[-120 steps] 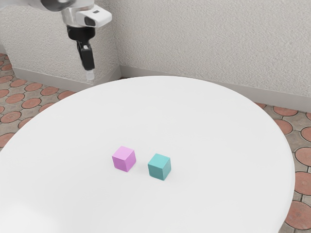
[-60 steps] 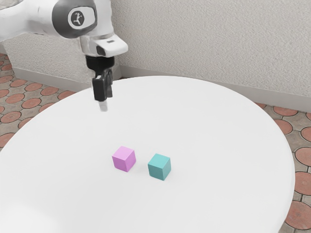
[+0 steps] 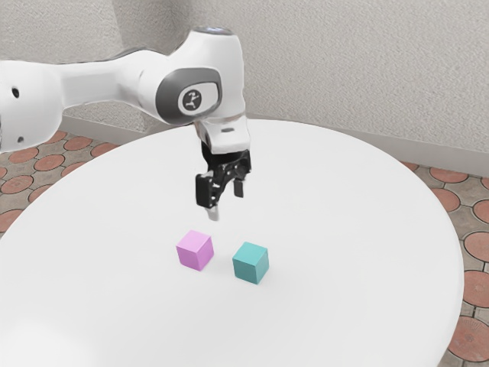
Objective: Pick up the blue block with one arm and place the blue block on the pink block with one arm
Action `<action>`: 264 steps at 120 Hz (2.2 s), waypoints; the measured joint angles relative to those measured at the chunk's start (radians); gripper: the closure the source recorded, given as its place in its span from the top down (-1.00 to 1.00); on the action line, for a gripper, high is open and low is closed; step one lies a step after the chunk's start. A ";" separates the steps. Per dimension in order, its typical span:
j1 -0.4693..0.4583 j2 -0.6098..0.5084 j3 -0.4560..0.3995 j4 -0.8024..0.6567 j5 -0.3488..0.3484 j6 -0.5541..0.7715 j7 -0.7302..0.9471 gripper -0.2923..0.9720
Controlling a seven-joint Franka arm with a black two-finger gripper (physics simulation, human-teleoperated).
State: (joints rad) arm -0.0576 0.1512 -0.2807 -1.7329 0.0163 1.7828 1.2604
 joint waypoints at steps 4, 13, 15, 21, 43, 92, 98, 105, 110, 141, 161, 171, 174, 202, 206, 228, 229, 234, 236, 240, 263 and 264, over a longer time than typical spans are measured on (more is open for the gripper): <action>-0.002 0.009 0.000 -0.004 0.015 0.022 0.007 0.54; -0.002 0.050 0.000 -0.004 0.041 0.066 0.018 0.54; 0.000 0.061 0.000 -0.003 0.044 0.076 0.020 0.54; 0.002 0.084 0.002 -0.003 0.050 0.104 0.024 0.54; 0.009 0.161 0.004 -0.002 0.058 0.166 0.028 0.54; 0.014 0.337 0.012 0.067 0.072 0.241 0.020 0.54; 0.014 0.352 0.013 0.072 0.073 0.248 0.020 0.54; 0.014 0.362 0.013 0.073 0.073 0.256 0.020 0.54; 0.014 0.366 0.014 0.074 0.073 0.260 0.020 0.54; 0.026 0.401 0.015 0.074 0.070 0.275 0.020 0.54; 0.030 0.419 0.015 0.074 0.072 0.278 0.020 0.54; 0.030 0.421 0.015 0.074 0.072 0.280 0.020 0.54; 0.030 0.424 0.015 0.074 0.072 0.281 0.020 0.54; 0.030 0.446 0.015 0.074 0.073 0.290 0.020 0.52; 0.030 0.447 0.015 0.074 0.073 0.291 0.020 0.48; 0.031 0.445 0.016 0.073 0.075 0.296 0.019 0.01; 0.031 0.444 0.017 0.073 0.075 0.296 0.018 0.00; 0.032 0.431 0.017 0.072 0.076 0.298 0.018 -0.06; 0.032 0.422 0.017 0.070 0.077 0.299 0.017 -0.07; 0.033 0.399 0.017 0.065 0.078 0.300 0.016 -0.08; 0.059 0.253 0.017 0.023 0.078 0.287 0.013 0.05; 0.060 0.248 0.017 0.022 0.078 0.286 0.013 0.05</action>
State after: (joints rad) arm 0.0027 0.3994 -0.2639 -1.7105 0.0941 2.0684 1.2737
